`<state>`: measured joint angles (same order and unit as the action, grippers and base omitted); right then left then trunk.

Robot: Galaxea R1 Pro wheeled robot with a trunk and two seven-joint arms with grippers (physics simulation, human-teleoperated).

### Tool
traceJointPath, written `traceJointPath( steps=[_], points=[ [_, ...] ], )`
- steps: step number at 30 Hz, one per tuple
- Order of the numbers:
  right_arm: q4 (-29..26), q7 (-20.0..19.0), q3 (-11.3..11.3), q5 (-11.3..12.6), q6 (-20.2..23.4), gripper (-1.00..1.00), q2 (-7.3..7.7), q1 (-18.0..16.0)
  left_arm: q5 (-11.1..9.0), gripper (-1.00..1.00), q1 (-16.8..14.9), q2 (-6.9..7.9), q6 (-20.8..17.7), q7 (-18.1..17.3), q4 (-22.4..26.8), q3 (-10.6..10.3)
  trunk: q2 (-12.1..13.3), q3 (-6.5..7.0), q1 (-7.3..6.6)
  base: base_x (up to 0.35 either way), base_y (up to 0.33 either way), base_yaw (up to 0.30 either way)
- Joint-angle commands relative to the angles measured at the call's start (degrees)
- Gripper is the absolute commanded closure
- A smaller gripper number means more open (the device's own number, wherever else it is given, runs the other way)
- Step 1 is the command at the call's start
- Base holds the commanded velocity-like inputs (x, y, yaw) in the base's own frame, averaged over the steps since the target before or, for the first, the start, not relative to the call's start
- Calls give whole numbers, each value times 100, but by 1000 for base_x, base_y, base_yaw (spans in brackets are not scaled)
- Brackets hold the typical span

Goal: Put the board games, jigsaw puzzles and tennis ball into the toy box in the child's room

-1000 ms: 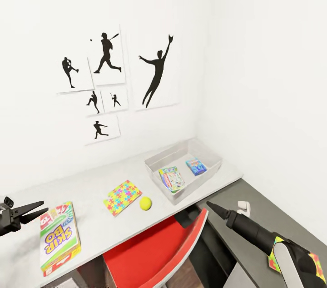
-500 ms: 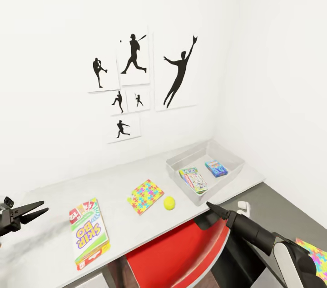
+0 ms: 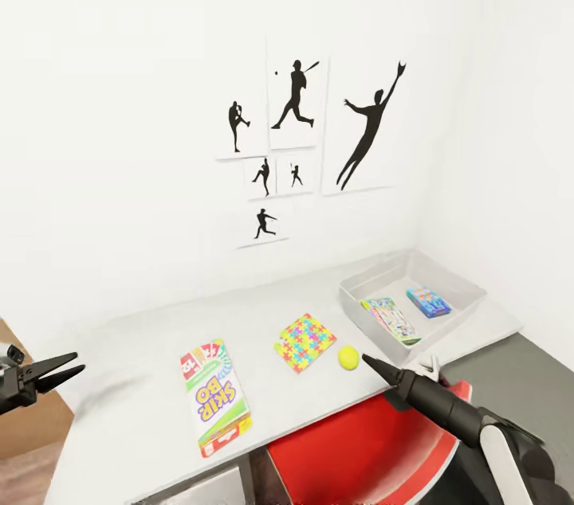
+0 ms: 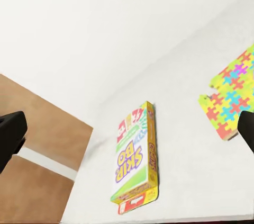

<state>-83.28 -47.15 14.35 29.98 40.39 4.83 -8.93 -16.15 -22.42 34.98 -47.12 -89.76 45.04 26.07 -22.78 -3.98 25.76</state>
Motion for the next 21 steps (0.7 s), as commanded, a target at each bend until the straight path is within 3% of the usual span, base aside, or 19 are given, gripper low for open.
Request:
traceJointPath(
  steps=[1, 14, 21],
  points=[
    [-4, -5, 6, 19, 37, -100, 0, -4, 6, -100, -8, 0, -61, -24, -4, -3, -14, -13, 3, -119, 113, 286],
    [-4, 1, 3, 10, 39, -100, 0, -4, 6, -100, -8, 0, -61, -24, -4, -5, -14, -29, 3, -31, 25, 280],
    [-4, -4, 6, 16, 38, -100, 0, -4, 6, -100, -8, 0, -61, -24, -4, -6, -14, -37, 3, -1, 1, 64]
  ],
)
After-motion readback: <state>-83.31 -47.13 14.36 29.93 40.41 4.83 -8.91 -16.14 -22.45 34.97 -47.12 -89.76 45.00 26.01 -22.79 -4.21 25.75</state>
